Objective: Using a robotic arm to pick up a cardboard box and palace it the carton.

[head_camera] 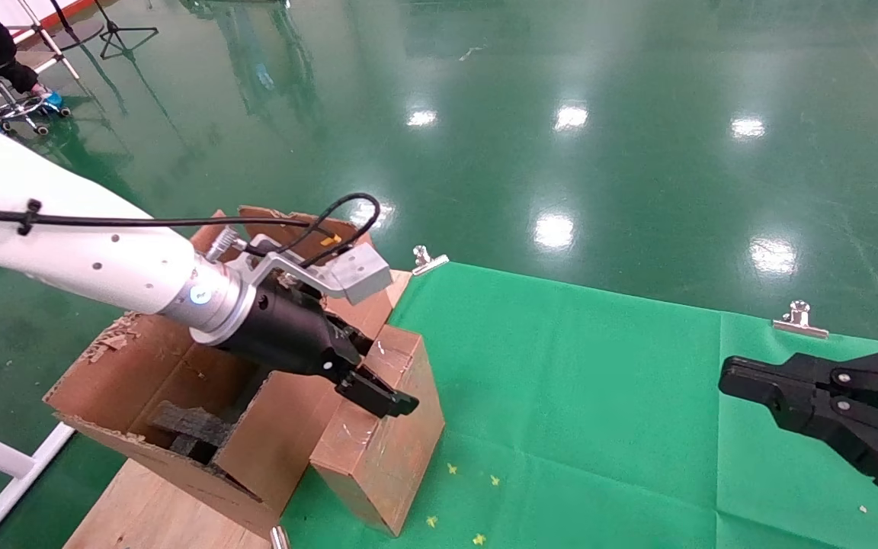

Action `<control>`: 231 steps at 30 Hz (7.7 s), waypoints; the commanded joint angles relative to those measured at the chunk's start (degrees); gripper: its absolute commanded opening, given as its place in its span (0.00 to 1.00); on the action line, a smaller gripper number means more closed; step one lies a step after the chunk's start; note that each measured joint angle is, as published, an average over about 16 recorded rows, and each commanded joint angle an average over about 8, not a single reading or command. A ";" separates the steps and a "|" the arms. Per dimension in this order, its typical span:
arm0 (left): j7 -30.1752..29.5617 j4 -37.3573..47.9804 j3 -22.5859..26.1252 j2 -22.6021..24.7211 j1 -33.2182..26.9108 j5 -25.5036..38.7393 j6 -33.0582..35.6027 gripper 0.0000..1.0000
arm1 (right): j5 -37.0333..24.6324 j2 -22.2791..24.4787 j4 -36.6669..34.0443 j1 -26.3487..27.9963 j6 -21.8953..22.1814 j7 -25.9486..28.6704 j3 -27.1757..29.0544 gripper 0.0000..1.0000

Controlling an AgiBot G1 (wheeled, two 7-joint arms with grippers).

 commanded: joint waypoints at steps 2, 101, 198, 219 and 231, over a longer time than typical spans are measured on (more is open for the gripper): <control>0.75 -0.03 0.74 0.25 -0.04 -0.12 -0.09 1.00 | 0.00 0.00 0.00 0.00 0.00 0.00 0.00 0.63; 43.44 61.95 -5.58 -5.15 -11.98 10.99 -24.93 0.00 | 0.03 0.01 -0.01 0.00 0.02 -0.02 -0.03 1.00; 55.88 43.91 -17.40 -5.12 0.03 -17.83 -12.23 1.00 | 0.06 0.03 -0.06 -0.01 0.05 -0.04 -0.04 1.00; 57.50 23.02 -23.76 -5.72 15.56 -37.97 -6.91 1.00 | 0.06 0.03 -0.06 -0.01 0.06 -0.05 -0.05 1.00; 58.42 11.16 -27.37 -6.06 24.37 -49.40 -3.90 1.00 | 0.07 0.03 -0.06 -0.01 0.06 -0.05 -0.05 1.00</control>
